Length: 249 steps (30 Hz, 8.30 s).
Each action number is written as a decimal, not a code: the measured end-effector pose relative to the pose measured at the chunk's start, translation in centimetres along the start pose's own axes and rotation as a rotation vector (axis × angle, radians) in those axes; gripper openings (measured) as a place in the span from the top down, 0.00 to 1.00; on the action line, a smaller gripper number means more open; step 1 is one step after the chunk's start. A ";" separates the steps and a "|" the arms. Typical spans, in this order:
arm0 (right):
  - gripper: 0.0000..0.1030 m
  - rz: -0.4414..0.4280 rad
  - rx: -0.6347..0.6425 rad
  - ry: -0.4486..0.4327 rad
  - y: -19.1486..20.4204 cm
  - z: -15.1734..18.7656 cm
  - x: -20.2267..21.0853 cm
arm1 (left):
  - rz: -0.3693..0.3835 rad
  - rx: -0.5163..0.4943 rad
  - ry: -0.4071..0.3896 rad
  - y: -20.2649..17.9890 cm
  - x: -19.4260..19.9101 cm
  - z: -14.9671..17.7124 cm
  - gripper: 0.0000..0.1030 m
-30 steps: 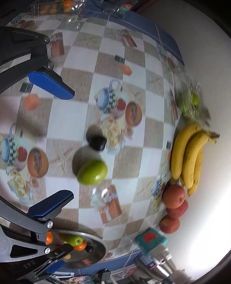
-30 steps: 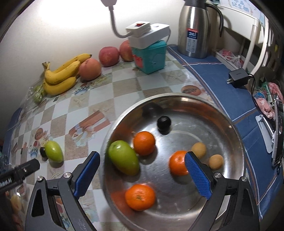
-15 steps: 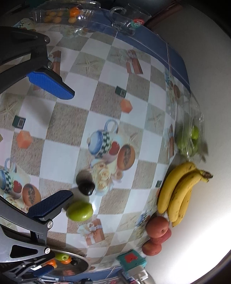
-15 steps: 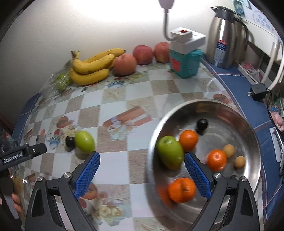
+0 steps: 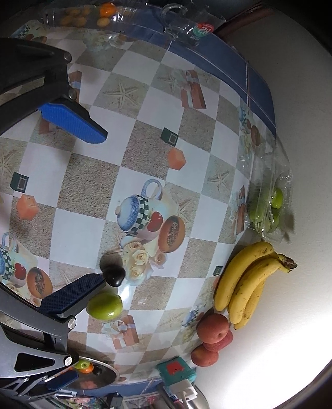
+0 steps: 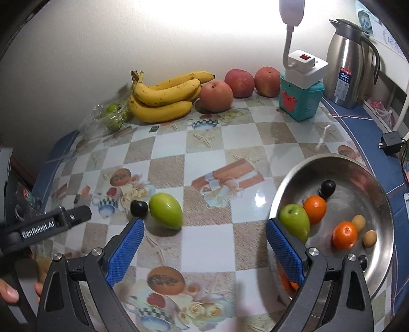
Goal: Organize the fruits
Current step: 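Move both open tools toward the large green fruit and dark plum on the table, then grasp the large green fruit with the right tool while the left tool grasps the dark plum, then lift and carry the green fruit and plum over the steel tray with both tools, then lower both tools into the tray and open them to release the fruits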
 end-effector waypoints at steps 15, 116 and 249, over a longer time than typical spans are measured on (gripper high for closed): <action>0.07 0.024 0.017 0.066 1.8 -0.1 -3.8 | 0.085 0.056 -0.003 0.6 -2.2 -0.5 0.00; 0.57 -0.038 -0.094 0.094 -1.3 -2.6 -4.8 | 0.215 -0.109 0.031 -7.0 -6.3 -0.9 0.62; 0.57 0.152 -0.632 -0.068 -25.3 -3.8 1.7 | 0.473 -0.461 0.066 -29.0 -1.7 5.3 0.69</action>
Point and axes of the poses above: each gripper's, at about its wrist camera, not at the fingertips, and x roughly against the way its jaws point, y to its left, z to its underside, the point moved 4 cm from there along -x, roughly the way its jaws point, and after that the axes turned 12 degrees about -x, right-handed, at the moved point
